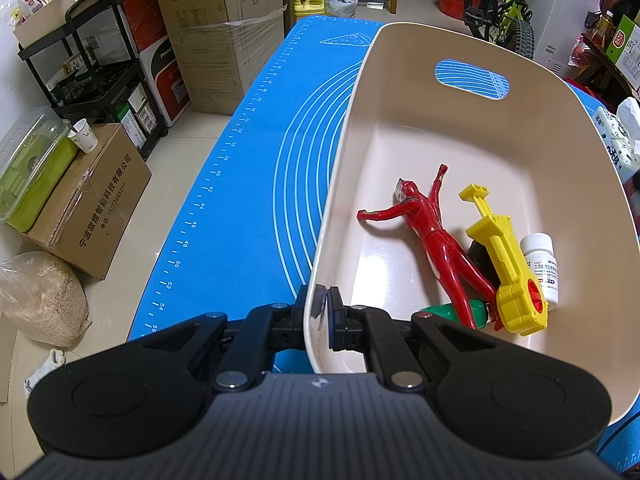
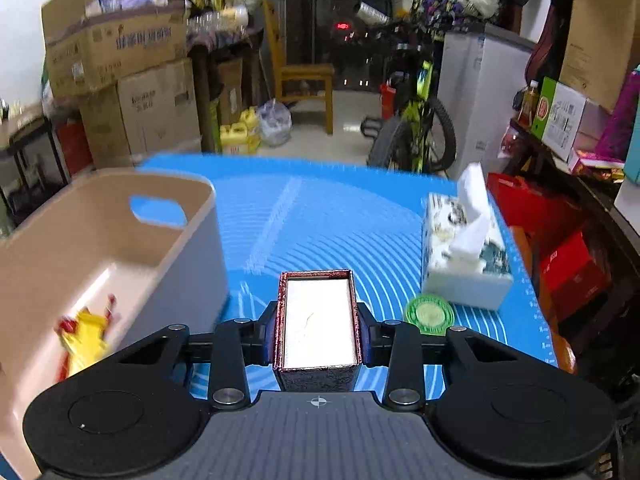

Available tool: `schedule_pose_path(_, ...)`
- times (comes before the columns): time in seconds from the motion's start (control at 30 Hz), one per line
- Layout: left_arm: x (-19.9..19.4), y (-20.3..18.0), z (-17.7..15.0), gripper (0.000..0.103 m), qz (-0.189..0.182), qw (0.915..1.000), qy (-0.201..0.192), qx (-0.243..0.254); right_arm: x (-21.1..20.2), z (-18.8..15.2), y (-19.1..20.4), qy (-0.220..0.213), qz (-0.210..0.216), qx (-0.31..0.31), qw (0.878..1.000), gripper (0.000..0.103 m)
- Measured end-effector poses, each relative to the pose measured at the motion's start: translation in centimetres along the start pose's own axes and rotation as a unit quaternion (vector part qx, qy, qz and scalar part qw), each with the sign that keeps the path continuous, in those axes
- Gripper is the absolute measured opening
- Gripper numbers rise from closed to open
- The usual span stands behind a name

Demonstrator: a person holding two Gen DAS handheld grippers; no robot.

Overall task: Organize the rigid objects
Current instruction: 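Carry the red-patterned box into the bin with the right tool and release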

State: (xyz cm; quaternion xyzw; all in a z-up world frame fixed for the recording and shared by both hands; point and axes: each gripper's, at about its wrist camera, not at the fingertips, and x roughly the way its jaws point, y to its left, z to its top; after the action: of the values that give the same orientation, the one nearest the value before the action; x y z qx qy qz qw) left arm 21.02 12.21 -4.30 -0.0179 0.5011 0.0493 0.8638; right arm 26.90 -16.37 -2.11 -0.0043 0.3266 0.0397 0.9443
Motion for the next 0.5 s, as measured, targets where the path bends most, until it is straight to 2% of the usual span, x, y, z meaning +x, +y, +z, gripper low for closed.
schedule_pose_path(0.13,0.0,0.0,0.0,0.010,0.000,1.0000,0.000,0.000,-2.4,1.3,1.3,-0.044,0.020,0.022,0.999,0.045)
schedule_pose_path(0.3,0.0,0.0,0.0,0.010,0.000,1.0000,0.000,0.000,-4.3,2.1,3.5,-0.087,0.049,0.018,0.995,0.045)
schedule_pose_path(0.4,0.0,0.0,0.0,0.010,0.000,1.0000,0.000,0.000,-4.5,2.3,5.2,-0.090,0.072,0.011,0.993,0.045)
schedule_pose_path(0.5,0.0,0.0,0.0,0.010,0.000,1.0000,0.000,0.000,-4.0,2.1,6.9,-0.075,0.098,-0.001,0.992,0.045)
